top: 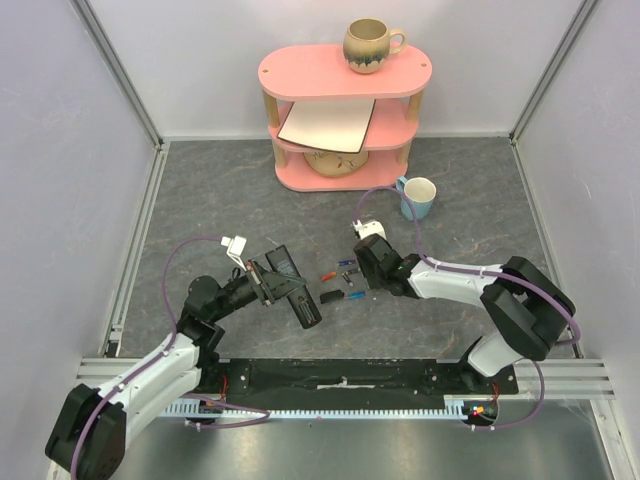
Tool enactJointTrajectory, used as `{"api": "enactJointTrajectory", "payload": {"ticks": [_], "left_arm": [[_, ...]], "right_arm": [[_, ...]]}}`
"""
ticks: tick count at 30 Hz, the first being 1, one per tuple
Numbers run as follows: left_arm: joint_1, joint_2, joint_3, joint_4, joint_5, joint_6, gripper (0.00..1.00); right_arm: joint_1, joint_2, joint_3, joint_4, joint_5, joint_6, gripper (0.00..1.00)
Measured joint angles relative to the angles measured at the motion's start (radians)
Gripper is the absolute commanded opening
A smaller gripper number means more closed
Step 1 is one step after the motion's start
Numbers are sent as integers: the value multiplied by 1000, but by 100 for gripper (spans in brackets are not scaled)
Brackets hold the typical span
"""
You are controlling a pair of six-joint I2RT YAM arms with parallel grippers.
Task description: Load the batteries into the remote control
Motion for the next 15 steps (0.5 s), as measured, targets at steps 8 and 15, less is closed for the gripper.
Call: {"api": "enactJointTrajectory", "payload": {"ticks": [8,15], "left_arm": [[0,10,-2,2,-1,0,2],[0,14,-2,6,-1,0,2]], "right_arm": [[-4,16,1,38,-11,4,41],[-28,25,3,59,-25,18,40]]}}
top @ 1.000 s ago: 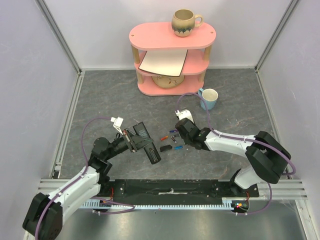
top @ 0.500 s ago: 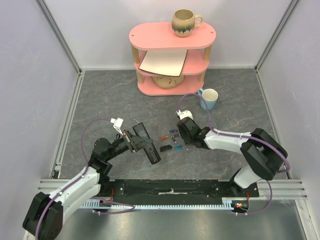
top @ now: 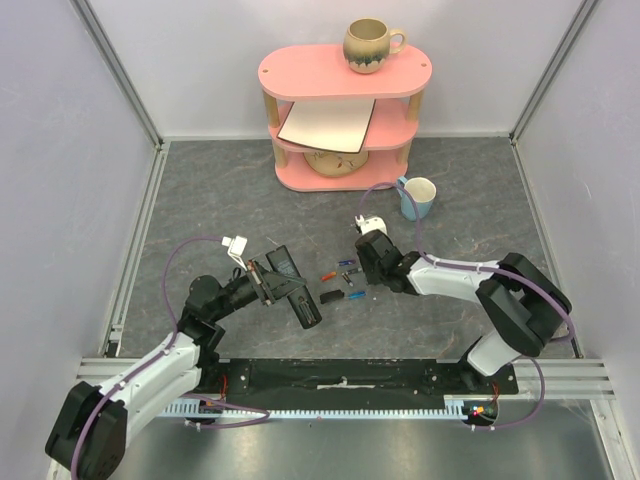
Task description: Load the batteries into the remote control
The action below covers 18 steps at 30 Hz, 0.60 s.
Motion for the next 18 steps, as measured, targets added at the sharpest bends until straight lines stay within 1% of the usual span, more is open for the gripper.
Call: {"api": "enactJointTrajectory", "payload": {"ticks": [12,18], "left_arm": [[0,19,0,2,0,0,2],[0,19,0,2,0,0,2]], "right_arm": [[-16,44,35,34,-9,2,35],[-17,43,31,38,-15,4,36]]}}
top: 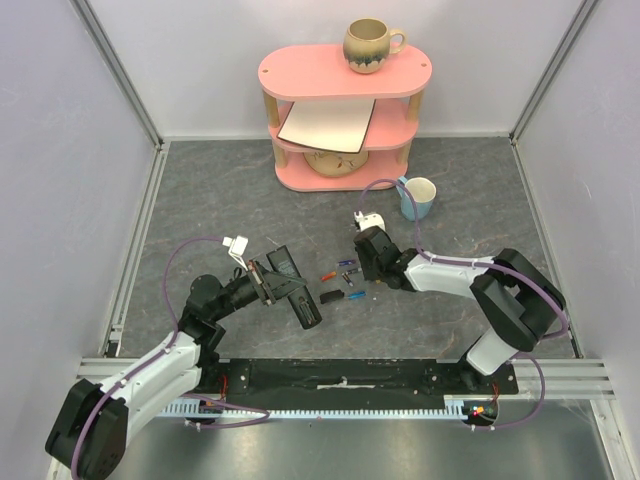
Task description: Load the batteries into the remote control
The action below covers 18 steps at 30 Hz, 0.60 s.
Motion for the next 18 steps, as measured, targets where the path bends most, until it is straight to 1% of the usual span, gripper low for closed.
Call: {"api": "enactJointTrajectory", "payload": {"ticks": [8,11,14,17,18], "left_arm": [[0,0,0,0,0,0,2],[0,0,0,0,0,0,2],[0,-1,0,0,0,0,2],[0,-1,0,0,0,0,2],[0,-1,0,0,0,0,2]], "right_arm": [[-1,-15,-15,0,-4,10,34],[-1,-21,-20,-4,-5,17,31],[-1,-23,-22,-5,-10,21,23],[-1,-23,-22,-6,-14,21,11],[-1,-23,-22,-6,-13,24,4]]}}
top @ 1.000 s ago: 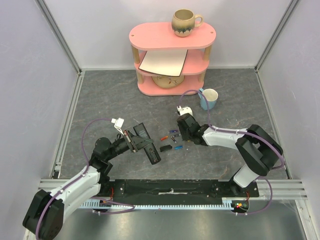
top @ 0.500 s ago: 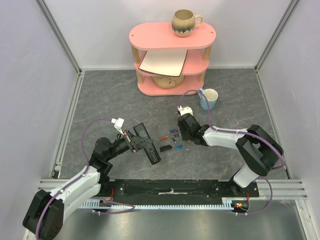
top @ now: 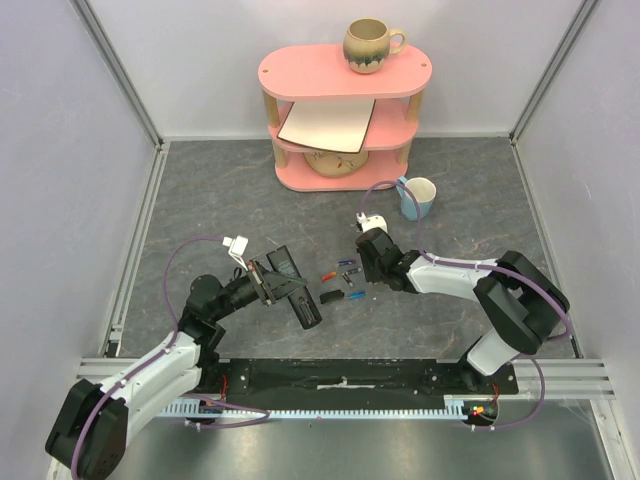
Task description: Load the batteries into the remote control
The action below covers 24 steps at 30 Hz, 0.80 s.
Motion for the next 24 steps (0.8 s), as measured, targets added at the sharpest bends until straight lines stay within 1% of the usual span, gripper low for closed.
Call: {"api": "enactJointTrajectory", "payload": {"ticks": [1,4,7,10,14,17,19,21,24], "left_arm": [[0,0,0,0,0,0,2],[0,1,0,0,0,0,2],[0,18,0,0,0,0,2],[0,70,3,1,1,0,2],[0,126,16,18,0,-1,2],[-3,169,37,52,-4,-2,2],[-7,202,53,78,-15,-7,2],[-13,236,69,102,-25,-15,2],[-35,306,109,139,-36,-29,2]], "right_arm": [[0,0,0,0,-1,-1,0],[0,-10,-3,-6,5,8,0],[0,-77,-45,-38,5,19,0],[0,-218,-74,-89,3,27,0],[13,-478,-75,-92,-2,24,0],[83,-637,-75,-56,6,2,0],[146,-700,-75,-28,13,-13,0],[198,-730,-74,-1,13,-26,0],[241,-730,-74,37,10,-32,0]]}}
